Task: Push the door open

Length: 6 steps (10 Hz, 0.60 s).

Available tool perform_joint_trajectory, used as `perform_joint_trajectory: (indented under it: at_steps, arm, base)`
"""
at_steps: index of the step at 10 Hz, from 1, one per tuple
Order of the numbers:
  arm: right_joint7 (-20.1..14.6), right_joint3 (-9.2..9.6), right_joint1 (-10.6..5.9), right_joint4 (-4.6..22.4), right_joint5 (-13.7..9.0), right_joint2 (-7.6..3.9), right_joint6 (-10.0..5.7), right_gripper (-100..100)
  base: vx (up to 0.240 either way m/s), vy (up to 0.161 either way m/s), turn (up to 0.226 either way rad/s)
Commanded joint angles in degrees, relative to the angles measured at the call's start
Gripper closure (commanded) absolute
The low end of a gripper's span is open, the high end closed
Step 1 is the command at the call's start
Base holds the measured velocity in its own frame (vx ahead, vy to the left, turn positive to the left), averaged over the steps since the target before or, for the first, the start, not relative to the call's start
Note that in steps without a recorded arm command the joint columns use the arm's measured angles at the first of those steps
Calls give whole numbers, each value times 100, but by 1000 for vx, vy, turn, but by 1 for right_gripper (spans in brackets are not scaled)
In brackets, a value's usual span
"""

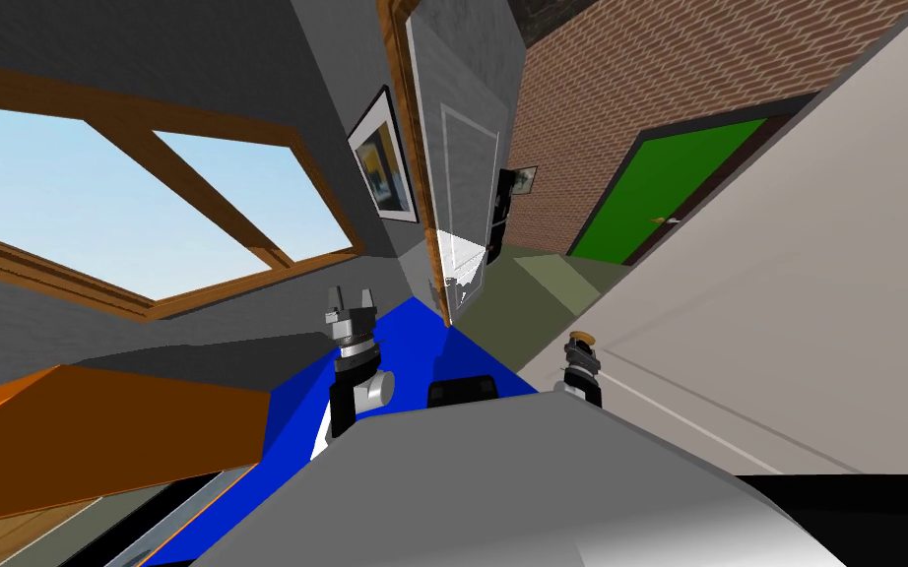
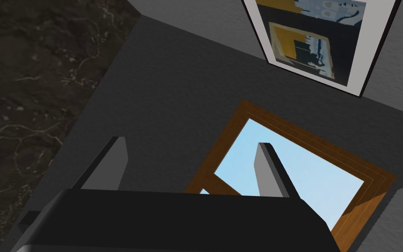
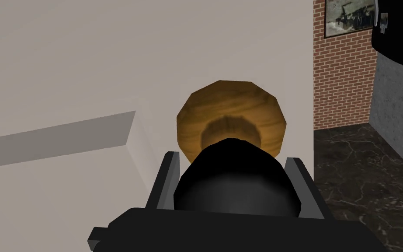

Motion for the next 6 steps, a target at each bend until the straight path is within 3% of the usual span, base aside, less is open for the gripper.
perform_joint_trajectory:
  at_steps: [1, 6]
  arm:
    - [-286, 44, -40, -5, -74, -6, -29, 100]
    - [-1006, 206, -138, 37, -257, 16, -96, 100]
  base:
    - [59, -41, -65]
    - [42, -38, -49]
